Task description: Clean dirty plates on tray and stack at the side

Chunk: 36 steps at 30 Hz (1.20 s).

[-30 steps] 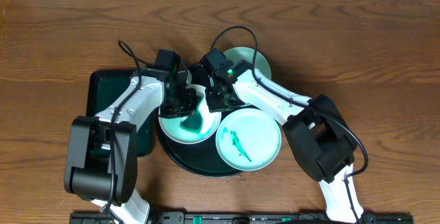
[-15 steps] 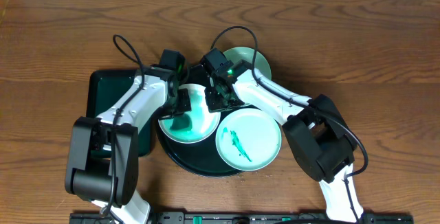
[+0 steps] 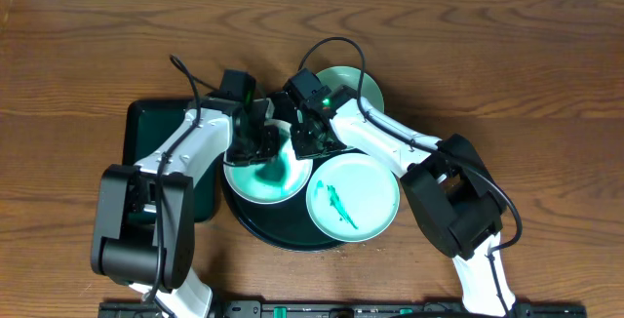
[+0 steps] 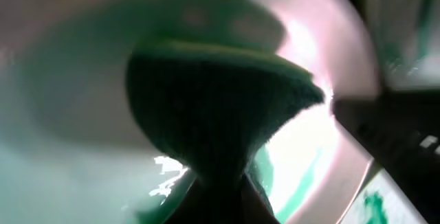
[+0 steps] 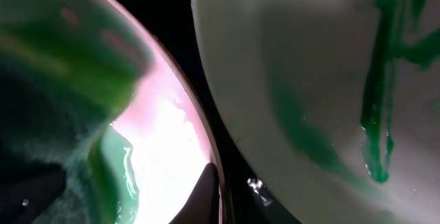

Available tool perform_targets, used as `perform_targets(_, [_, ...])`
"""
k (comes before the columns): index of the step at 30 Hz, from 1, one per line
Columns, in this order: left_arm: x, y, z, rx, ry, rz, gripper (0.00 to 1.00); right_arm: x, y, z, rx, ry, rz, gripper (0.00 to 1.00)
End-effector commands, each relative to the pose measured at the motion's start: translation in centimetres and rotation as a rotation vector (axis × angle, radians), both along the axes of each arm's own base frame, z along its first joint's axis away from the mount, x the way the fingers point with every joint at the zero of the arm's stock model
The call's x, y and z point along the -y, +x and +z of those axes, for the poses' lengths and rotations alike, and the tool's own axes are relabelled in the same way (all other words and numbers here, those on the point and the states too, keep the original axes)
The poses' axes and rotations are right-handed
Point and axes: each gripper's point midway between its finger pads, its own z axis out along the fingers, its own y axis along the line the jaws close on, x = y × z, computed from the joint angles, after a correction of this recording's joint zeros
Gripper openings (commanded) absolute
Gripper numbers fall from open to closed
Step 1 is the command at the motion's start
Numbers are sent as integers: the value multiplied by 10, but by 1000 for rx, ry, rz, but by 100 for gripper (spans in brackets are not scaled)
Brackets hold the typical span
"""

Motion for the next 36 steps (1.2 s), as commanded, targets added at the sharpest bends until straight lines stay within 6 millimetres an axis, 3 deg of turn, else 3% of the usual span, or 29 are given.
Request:
perform_targets(1, [-17,11,-12,33,117,46,7,4,-10,-20,-41,-36,22,1])
perform_targets(5, [-52,10,-17,22,307,162,7,5,-10,-20,-44,-39,19,1])
perform_targets(10, [-58,-10,-13,-69,342,158,7,6,-10,-20,-44,-38,18,1])
perform_targets(15, [-55,-18,18,-157,335,135,7,4,-11,-20,-52,-29,20,1])
perform_targets(19, [-39,-5,51,-132,228,84,7,3,-12,-19,-56,-24,22,1])
perform_targets(22, [-44,10,77,-88,209,111,7,1,-13,-19,-64,-10,41,1])
perform_targets(25, [-61,27,102,-22,205,169,7,-6,-18,-16,-80,31,85,1])
perform_targets(28, [-92,38,119,36,229,253,7,-17,-24,-11,-102,98,151,1])
perform_targets(31, [-132,42,126,62,276,350,7,-21,-24,-4,-88,125,197,1])
perform_targets(36, [-174,37,126,45,287,465,7,-23,-15,25,0,138,233,1])
